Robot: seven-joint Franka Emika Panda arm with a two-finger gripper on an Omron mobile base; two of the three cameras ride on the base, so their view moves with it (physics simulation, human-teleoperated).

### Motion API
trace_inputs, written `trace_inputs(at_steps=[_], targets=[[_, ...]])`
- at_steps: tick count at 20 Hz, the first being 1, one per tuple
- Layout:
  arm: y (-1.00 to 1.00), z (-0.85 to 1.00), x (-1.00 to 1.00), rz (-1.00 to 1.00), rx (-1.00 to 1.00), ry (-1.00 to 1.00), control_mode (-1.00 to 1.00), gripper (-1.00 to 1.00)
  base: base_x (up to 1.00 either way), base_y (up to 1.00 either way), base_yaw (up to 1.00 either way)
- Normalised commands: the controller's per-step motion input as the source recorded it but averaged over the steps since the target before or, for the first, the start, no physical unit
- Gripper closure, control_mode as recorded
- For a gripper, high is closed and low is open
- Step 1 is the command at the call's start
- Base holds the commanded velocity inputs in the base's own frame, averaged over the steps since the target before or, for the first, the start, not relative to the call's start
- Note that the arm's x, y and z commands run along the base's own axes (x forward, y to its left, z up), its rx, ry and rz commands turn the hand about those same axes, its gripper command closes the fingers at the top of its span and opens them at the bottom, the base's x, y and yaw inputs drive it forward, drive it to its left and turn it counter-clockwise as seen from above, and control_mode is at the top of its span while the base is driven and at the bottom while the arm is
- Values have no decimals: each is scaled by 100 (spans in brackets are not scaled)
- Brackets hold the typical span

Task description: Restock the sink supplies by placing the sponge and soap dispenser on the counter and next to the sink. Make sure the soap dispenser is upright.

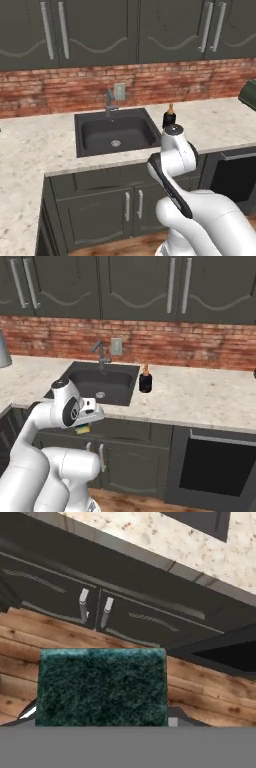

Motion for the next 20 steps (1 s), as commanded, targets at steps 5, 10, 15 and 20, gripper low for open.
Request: trace_inputs(at_steps=[5, 10, 15, 20], targets=[[0, 0, 0, 0, 0, 0, 100, 100, 60, -51, -4], [0, 0, 0, 0, 0, 0, 100, 100, 48, -64, 0], [0, 0, 0, 0, 0, 0, 100, 100, 47, -13, 0], [-2, -16, 65, 0, 13, 3, -100, 100, 0, 0, 0]])
